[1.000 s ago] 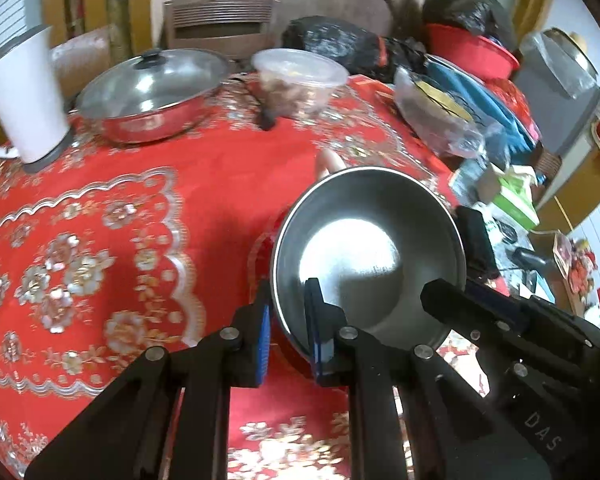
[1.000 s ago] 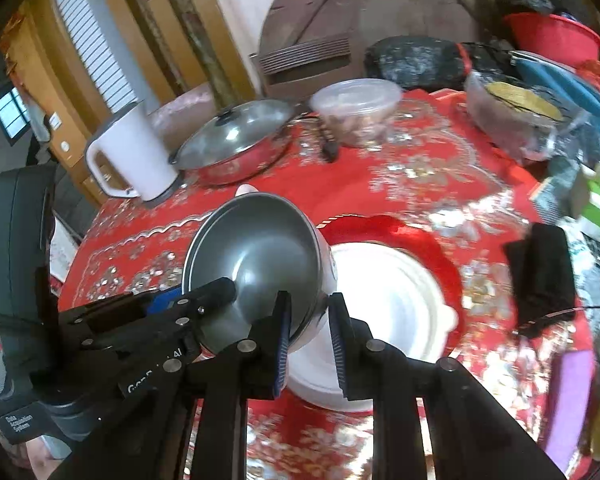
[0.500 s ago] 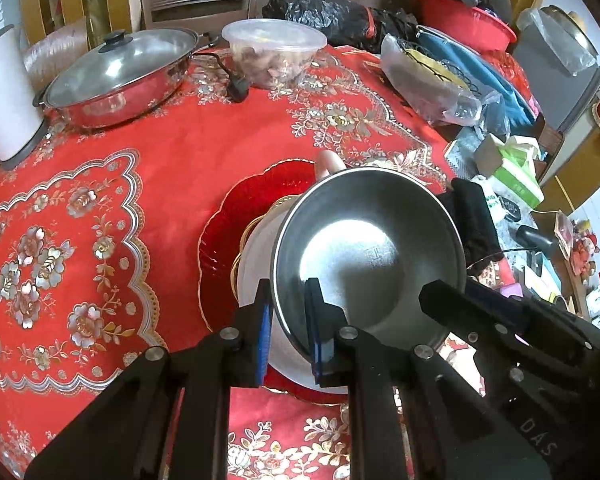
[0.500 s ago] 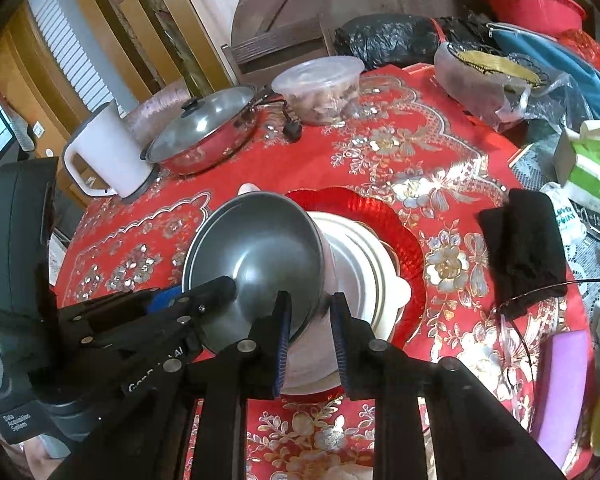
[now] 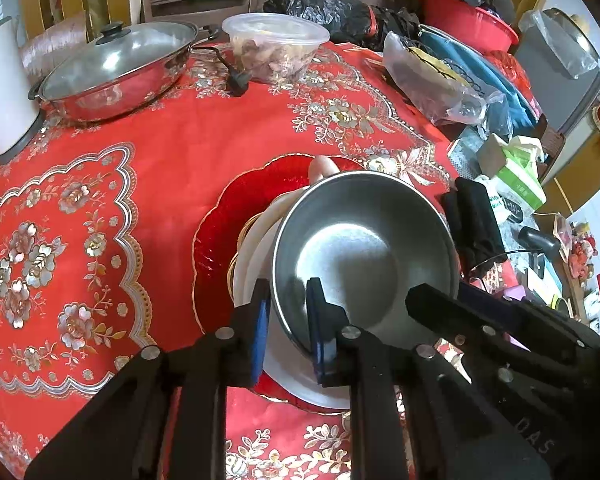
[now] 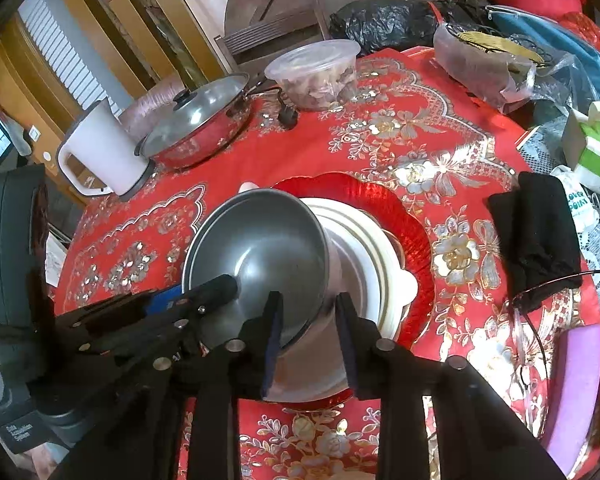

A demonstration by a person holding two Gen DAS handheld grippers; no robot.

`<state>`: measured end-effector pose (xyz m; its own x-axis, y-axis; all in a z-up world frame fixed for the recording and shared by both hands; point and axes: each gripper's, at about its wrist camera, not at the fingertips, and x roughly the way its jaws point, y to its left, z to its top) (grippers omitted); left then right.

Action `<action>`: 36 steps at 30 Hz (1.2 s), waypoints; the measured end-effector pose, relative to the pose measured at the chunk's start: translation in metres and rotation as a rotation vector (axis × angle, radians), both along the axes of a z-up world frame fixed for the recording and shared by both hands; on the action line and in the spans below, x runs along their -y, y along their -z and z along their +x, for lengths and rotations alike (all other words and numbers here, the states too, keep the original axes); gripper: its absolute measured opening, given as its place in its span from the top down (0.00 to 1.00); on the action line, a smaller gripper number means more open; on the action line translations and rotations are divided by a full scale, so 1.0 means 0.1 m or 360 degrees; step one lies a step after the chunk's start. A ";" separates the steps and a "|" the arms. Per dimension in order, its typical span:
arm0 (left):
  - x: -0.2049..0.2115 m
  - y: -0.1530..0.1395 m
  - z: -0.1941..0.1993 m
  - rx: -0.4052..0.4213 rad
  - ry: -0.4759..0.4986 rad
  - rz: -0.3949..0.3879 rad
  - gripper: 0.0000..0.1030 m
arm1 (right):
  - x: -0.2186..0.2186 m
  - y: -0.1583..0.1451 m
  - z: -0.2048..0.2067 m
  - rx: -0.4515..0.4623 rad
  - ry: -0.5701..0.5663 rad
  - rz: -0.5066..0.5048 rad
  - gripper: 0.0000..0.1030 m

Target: Organize plates and bowls

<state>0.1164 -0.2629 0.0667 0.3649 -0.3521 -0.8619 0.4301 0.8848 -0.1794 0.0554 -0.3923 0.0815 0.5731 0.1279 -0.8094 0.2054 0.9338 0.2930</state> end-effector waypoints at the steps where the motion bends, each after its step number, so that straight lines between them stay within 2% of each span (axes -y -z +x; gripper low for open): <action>1: -0.01 0.00 0.00 0.0002 -0.0002 -0.0004 0.81 | 0.01 -0.01 -0.01 0.0003 0.0011 -0.0003 0.69; 4: -0.03 -0.04 0.00 0.0028 -0.0009 -0.0015 0.81 | 0.02 -0.04 -0.04 0.0022 0.0023 -0.0002 0.64; 16: -0.12 -0.20 -0.13 0.0182 -0.0019 -0.0019 0.81 | -0.07 -0.20 -0.11 0.0083 0.0016 -0.0058 0.62; 18: -0.14 -0.20 -0.17 0.0201 -0.0026 -0.0010 0.74 | -0.10 -0.24 -0.17 0.0115 0.0020 -0.0080 0.54; 20: -0.20 -0.22 -0.22 0.0235 -0.0049 -0.0005 0.59 | -0.14 -0.29 -0.24 0.0150 0.0038 -0.0106 0.50; 23: -0.32 -0.26 -0.27 0.0289 -0.0087 -0.0025 0.47 | -0.21 -0.35 -0.36 0.0215 0.0070 -0.0165 0.40; 25: -0.42 -0.29 -0.33 0.0339 -0.0125 -0.0040 0.43 | -0.27 -0.38 -0.46 0.0271 0.0109 -0.0210 0.28; 30: -0.62 -0.31 -0.56 0.0530 -0.0213 0.0005 0.38 | -0.50 -0.38 -0.69 0.0392 0.0164 -0.0330 0.20; 36: -0.96 -0.21 -0.81 0.0610 -0.0330 -0.0021 0.29 | -0.72 -0.25 -0.89 0.0470 0.0228 -0.0386 0.08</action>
<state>0.0356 -0.1667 0.0876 0.7220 -0.2477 -0.6461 0.2811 0.9582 -0.0533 -0.0335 -0.3200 0.1064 0.7837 -0.1446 -0.6041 0.2783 0.9512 0.1334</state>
